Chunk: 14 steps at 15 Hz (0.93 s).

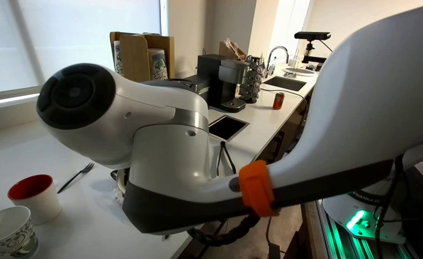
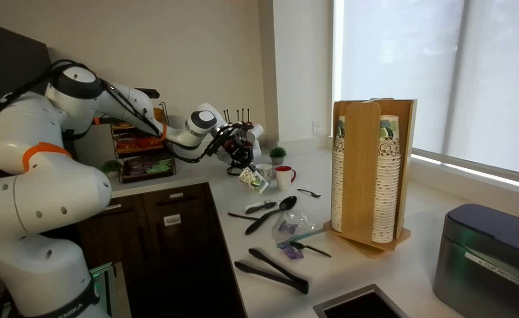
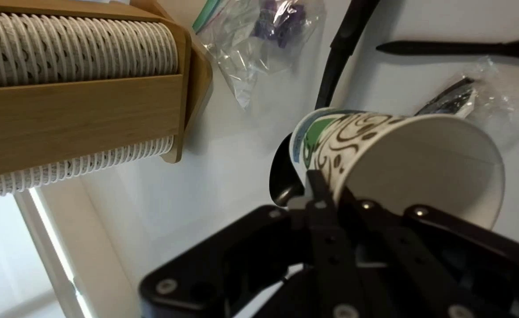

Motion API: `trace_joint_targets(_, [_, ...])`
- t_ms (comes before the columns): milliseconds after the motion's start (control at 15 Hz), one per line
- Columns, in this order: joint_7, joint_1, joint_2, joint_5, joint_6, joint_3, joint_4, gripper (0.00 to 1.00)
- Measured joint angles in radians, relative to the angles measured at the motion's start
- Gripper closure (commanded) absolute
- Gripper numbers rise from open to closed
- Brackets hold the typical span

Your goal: Place the coffee cup on the right upright.

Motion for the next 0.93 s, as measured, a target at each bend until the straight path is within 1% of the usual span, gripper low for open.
trace_joint_targets(333, [-0.053,-0.03,0.023,0.0,-0.101,0.007,0.043,0.99])
trace_joint_targets(600, [-0.127,-0.073,0.05,0.003,-0.197,0.037,0.093,0.99])
trace_joint_targets(733, [-0.156,-0.101,0.068,0.021,-0.215,0.059,0.117,0.99])
trace_joint_targets(933, [-0.185,-0.146,0.095,0.078,-0.215,0.094,0.142,0.99])
